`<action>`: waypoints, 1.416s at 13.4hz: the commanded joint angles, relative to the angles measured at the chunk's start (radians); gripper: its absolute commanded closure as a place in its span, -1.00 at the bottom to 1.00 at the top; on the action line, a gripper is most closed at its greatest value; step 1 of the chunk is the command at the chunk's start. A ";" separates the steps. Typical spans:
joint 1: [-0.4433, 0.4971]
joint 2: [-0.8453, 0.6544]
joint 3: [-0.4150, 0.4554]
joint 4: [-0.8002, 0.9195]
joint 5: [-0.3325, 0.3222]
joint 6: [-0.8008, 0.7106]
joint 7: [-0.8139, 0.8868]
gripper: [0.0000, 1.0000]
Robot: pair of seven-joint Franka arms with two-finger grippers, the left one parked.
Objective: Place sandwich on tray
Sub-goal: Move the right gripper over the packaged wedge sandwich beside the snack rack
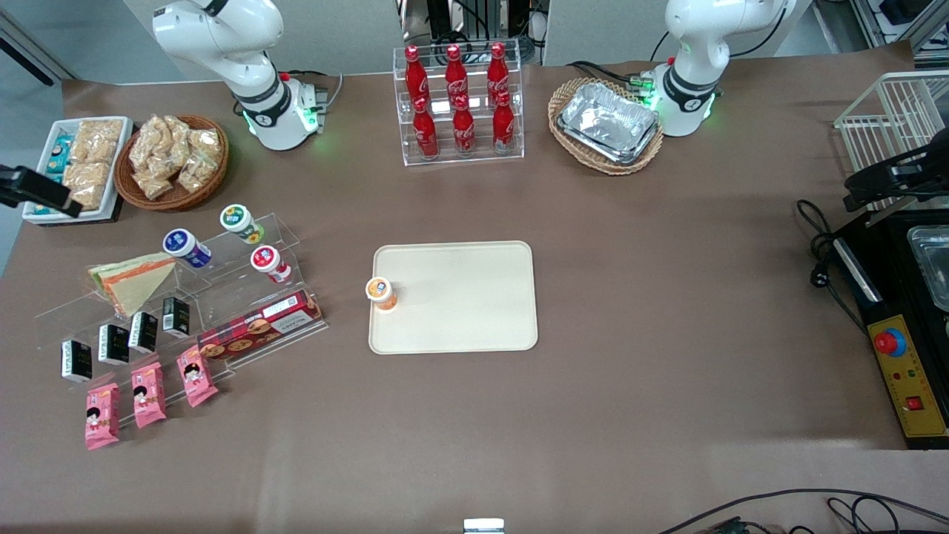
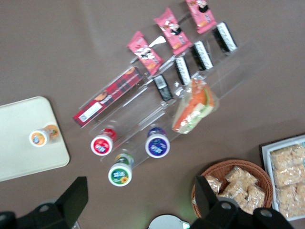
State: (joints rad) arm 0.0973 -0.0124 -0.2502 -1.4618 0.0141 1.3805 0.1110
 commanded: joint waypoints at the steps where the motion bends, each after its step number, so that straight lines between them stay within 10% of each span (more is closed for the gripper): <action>1: -0.002 0.031 -0.073 0.000 -0.009 -0.001 -0.010 -1.00; 19: -0.007 0.063 -0.169 -0.432 -0.022 0.466 0.136 -1.00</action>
State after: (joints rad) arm 0.0903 0.0801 -0.4095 -1.8086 0.0052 1.7501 0.2525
